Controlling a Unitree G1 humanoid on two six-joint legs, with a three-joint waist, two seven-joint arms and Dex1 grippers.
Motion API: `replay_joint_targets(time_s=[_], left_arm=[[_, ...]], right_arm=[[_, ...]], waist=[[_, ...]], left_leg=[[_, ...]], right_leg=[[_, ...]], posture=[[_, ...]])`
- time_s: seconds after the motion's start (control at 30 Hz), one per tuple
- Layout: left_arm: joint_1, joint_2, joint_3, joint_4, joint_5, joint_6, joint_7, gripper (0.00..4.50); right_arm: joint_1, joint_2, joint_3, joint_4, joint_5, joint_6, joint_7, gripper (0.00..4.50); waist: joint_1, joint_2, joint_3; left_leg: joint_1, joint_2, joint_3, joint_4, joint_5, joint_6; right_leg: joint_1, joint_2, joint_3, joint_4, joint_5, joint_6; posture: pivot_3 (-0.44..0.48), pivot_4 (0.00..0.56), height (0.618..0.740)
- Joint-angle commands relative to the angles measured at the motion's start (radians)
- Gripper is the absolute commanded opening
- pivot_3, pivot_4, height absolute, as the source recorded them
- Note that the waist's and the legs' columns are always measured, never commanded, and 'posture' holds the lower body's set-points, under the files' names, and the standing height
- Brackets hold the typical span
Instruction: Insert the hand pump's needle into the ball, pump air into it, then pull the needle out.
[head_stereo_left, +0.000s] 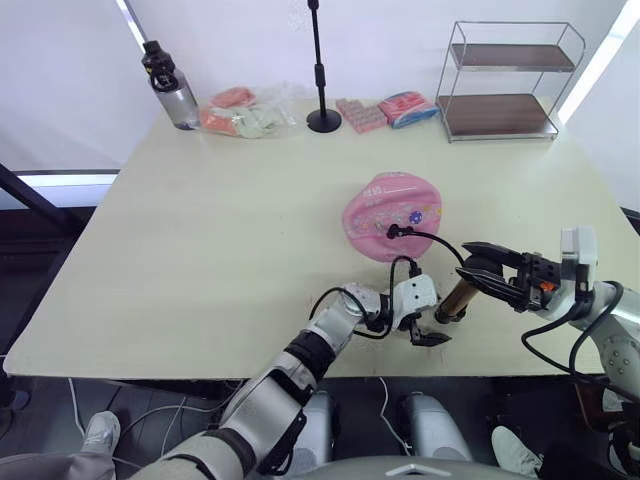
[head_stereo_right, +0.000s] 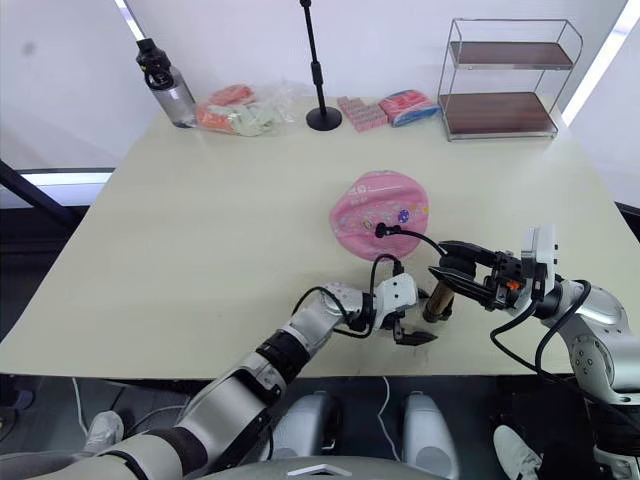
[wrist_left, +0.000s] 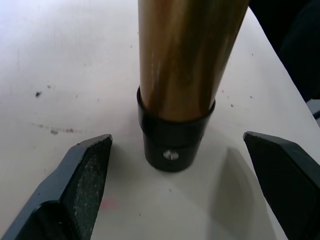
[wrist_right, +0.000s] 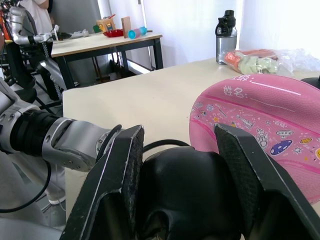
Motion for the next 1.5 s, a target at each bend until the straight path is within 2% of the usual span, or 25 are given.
replay_joint_targets(time_s=[0.03,0.1,0.13,0.23,0.27,0.3,0.5,0.83,1.5], left_arm=[[-0.026,-0.043,0.020,0.085,0.019,-0.072,0.036,4.46],[-0.034,-0.061,0.038,0.124,0.015,-0.100,0.046,4.46],[-0.037,-0.067,0.044,0.138,0.015,-0.112,0.047,3.93],[-0.037,-0.076,0.060,0.168,0.020,-0.133,0.047,3.58],[-0.033,-0.074,0.058,0.175,0.027,-0.143,0.043,3.11],[-0.031,-0.073,0.058,0.181,0.033,-0.151,0.041,3.03],[0.016,-0.038,0.060,0.151,0.039,-0.173,-0.010,1.07],[0.036,-0.035,0.064,0.152,0.053,-0.175,-0.017,1.08],[0.030,-0.034,0.068,0.206,0.069,-0.178,-0.024,1.08]], right_arm=[[0.007,-0.011,-0.003,0.010,-0.040,0.007,-0.022,1.75],[0.004,-0.016,-0.007,0.008,-0.038,0.010,-0.021,1.75],[0.004,-0.017,-0.009,0.007,-0.037,0.011,-0.021,1.75],[0.005,-0.019,-0.013,0.004,-0.036,0.013,-0.022,1.75],[0.005,-0.020,-0.015,0.002,-0.035,0.015,-0.024,1.75],[0.005,-0.021,-0.017,0.000,-0.035,0.016,-0.025,1.75],[-0.003,-0.035,-0.032,-0.011,-0.024,0.023,-0.033,1.75],[-0.027,-0.061,-0.076,-0.040,0.017,0.053,-0.052,1.75],[-0.155,-0.173,-0.226,-0.120,0.225,0.266,-0.153,1.75]], waist=[[0.001,0.000,0.000],[0.002,0.000,0.000],[0.002,0.000,0.000],[0.003,0.000,0.000],[0.003,0.000,0.000],[0.003,0.000,0.000],[0.001,0.000,0.000],[-0.003,0.000,0.000],[-0.002,0.000,0.000]], left_leg=[[0.000,0.000,0.000,0.000,0.000,0.000],[0.000,0.000,0.000,0.000,0.000,0.000],[0.000,0.000,0.000,0.000,0.000,0.000],[0.000,0.000,0.000,0.000,0.000,0.000],[0.000,0.000,0.000,0.000,0.000,0.000],[0.000,0.000,0.000,0.000,0.000,0.000],[0.000,0.000,-0.001,0.000,0.000,0.000],[-0.001,0.000,-0.002,-0.001,0.000,0.000],[-0.002,0.000,-0.002,-0.001,0.000,0.000]], right_leg=[[0.000,0.000,0.000,0.000,0.000,0.000],[0.000,0.000,0.000,0.000,0.000,0.000],[0.000,0.000,0.000,0.000,0.000,0.000],[0.000,0.000,0.000,0.000,0.000,0.000],[0.000,0.000,-0.001,0.000,0.000,0.000],[0.000,0.000,-0.001,0.000,0.000,0.000],[0.000,0.000,-0.001,0.000,0.000,0.000],[0.000,0.000,-0.002,0.000,0.000,-0.001],[-0.001,0.000,-0.002,0.000,0.000,0.000]], posture=[[0.000,0.150,0.740],[0.000,0.150,0.740],[0.000,0.150,0.740],[0.000,0.150,0.740],[0.000,0.150,0.740],[0.000,0.150,0.740],[0.000,0.150,0.740],[0.000,0.150,0.740],[0.000,0.150,0.740]])
